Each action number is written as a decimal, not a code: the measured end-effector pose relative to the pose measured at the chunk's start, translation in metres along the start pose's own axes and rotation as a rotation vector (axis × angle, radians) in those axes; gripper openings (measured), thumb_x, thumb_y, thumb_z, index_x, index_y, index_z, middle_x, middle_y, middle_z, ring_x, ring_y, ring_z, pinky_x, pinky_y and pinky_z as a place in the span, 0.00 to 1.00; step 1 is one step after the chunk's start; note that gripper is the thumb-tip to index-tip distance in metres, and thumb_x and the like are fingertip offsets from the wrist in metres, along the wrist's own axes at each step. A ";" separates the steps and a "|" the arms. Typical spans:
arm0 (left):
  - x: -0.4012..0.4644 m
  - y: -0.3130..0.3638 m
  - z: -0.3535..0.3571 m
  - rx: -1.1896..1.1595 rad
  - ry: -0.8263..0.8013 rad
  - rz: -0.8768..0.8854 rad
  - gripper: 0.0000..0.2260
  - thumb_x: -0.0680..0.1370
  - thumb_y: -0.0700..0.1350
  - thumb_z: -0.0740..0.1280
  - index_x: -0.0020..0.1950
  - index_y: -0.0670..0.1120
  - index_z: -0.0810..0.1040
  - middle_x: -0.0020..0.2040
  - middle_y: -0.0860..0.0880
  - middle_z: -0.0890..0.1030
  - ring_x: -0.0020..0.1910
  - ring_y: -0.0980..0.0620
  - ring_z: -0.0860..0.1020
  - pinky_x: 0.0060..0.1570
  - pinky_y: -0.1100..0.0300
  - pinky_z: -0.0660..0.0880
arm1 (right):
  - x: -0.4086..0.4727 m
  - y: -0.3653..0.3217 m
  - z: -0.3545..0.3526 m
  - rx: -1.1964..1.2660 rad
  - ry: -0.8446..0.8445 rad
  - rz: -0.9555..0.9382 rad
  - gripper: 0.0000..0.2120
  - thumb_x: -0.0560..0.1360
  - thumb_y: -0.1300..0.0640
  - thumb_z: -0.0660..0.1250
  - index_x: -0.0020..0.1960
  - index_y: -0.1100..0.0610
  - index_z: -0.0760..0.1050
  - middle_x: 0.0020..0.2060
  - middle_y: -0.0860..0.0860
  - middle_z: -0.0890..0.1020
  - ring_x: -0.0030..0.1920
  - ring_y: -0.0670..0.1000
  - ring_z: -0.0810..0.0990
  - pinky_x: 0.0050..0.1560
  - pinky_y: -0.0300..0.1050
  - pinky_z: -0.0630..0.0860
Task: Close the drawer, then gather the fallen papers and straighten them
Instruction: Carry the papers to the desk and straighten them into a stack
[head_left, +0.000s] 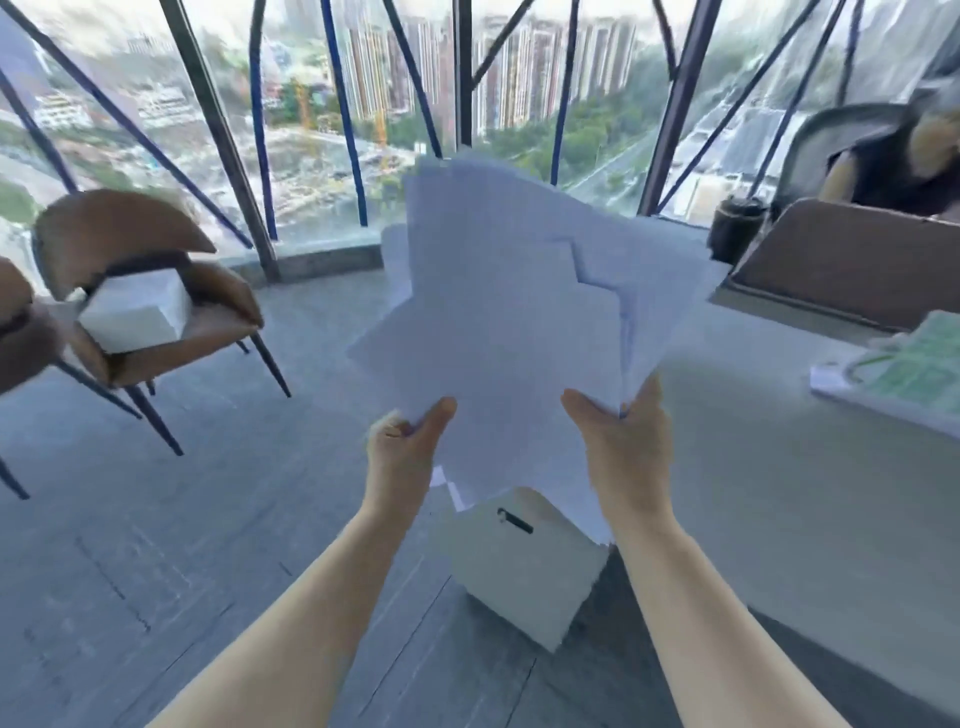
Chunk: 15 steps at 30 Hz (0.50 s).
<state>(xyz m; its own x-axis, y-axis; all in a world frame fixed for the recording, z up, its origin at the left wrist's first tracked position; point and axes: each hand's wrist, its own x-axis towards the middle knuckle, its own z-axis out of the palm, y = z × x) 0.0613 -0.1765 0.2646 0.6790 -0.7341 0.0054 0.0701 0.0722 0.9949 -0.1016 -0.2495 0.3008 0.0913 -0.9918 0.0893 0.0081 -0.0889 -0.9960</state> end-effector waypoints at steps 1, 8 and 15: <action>0.006 0.008 0.024 0.007 -0.048 0.004 0.22 0.74 0.42 0.72 0.23 0.51 0.68 0.17 0.59 0.65 0.18 0.61 0.65 0.22 0.72 0.62 | 0.013 -0.010 -0.018 0.003 0.036 -0.042 0.10 0.70 0.62 0.71 0.45 0.53 0.72 0.33 0.45 0.81 0.30 0.45 0.75 0.31 0.39 0.73; 0.034 0.015 0.192 -0.025 -0.183 -0.019 0.03 0.70 0.36 0.75 0.37 0.42 0.84 0.30 0.54 0.83 0.32 0.57 0.80 0.32 0.65 0.75 | 0.104 -0.027 -0.145 0.041 0.165 -0.097 0.07 0.71 0.68 0.71 0.45 0.57 0.80 0.32 0.43 0.84 0.31 0.38 0.79 0.33 0.29 0.74; 0.032 -0.059 0.282 0.036 -0.209 -0.203 0.10 0.65 0.40 0.78 0.45 0.42 0.85 0.44 0.44 0.86 0.44 0.47 0.84 0.44 0.52 0.78 | 0.165 0.051 -0.242 -0.061 0.037 0.050 0.10 0.68 0.61 0.71 0.47 0.64 0.76 0.45 0.73 0.77 0.40 0.48 0.73 0.41 0.48 0.70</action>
<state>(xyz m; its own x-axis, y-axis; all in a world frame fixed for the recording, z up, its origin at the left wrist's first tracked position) -0.1269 -0.3948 0.2348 0.4886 -0.8544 -0.1770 0.1608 -0.1113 0.9807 -0.3275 -0.4399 0.2647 0.0529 -0.9978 0.0408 -0.0561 -0.0437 -0.9975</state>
